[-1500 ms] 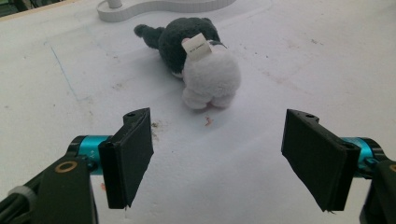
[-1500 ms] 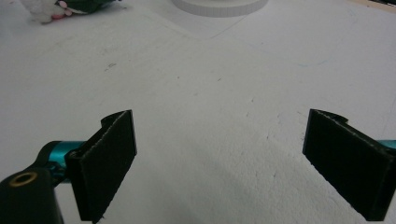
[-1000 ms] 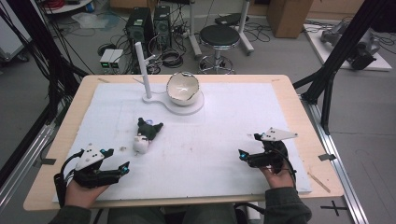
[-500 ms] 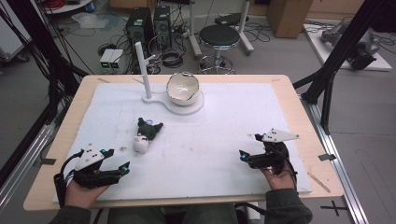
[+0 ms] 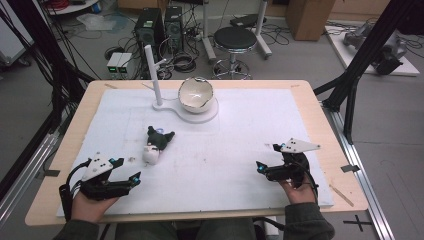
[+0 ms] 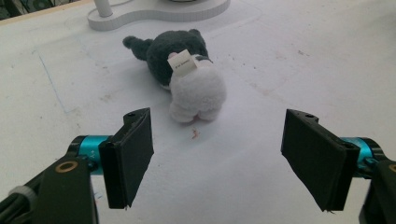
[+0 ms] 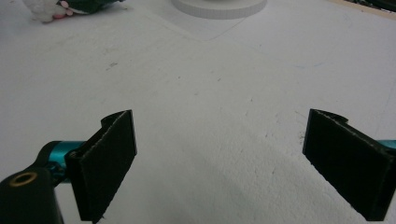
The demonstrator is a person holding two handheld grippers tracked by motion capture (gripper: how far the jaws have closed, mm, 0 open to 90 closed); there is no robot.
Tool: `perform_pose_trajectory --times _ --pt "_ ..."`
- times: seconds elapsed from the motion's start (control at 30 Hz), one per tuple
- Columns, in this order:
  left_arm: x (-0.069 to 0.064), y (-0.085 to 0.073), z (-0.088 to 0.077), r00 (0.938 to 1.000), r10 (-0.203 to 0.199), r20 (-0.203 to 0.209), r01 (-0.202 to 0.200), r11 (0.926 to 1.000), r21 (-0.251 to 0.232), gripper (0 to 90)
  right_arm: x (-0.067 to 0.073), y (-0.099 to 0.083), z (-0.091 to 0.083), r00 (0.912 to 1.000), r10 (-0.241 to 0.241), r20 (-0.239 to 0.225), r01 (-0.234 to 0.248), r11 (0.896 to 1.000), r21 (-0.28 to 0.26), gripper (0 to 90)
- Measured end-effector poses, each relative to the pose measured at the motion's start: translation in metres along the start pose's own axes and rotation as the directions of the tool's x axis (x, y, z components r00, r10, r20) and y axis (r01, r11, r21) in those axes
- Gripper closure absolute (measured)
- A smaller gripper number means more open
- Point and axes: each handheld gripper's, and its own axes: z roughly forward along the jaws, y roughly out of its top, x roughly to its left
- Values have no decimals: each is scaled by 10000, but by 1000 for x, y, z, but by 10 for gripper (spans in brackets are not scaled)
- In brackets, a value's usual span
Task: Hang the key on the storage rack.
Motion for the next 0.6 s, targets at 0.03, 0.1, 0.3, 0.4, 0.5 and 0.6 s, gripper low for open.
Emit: perform_pose_trajectory --times 0.03,0.1,0.3,0.4,0.5,0.6 --pt "-1 1 0 10000 4 1 -4 10000 4 254 0 0 -1 10000 55 3 -55 10000 -19 89" --pt "-1 2 0 10000 -12 65 11 10000 5 254 -1 -1 -2 10000 53 36 -53 10000 -20 89" --pt "-3 13 2 9998 -104 180 106 9999 -125 260 -1 -1 -2 10000 30 50 -30 10000 -33 89" --pt "-4 21 4 9998 -50 208 52 9999 -107 271 -1 -1 -3 10000 29 53 -29 10000 -48 89" --pt "-4 28 7 9997 22 247 -20 10000 -87 271 0 -1 -3 10000 73 51 -73 10000 -24 89" --pt "-3 34 10 9997 31 233 -29 10000 -85 272 1 0 -2 10000 24 71 -23 10000 -37 89"
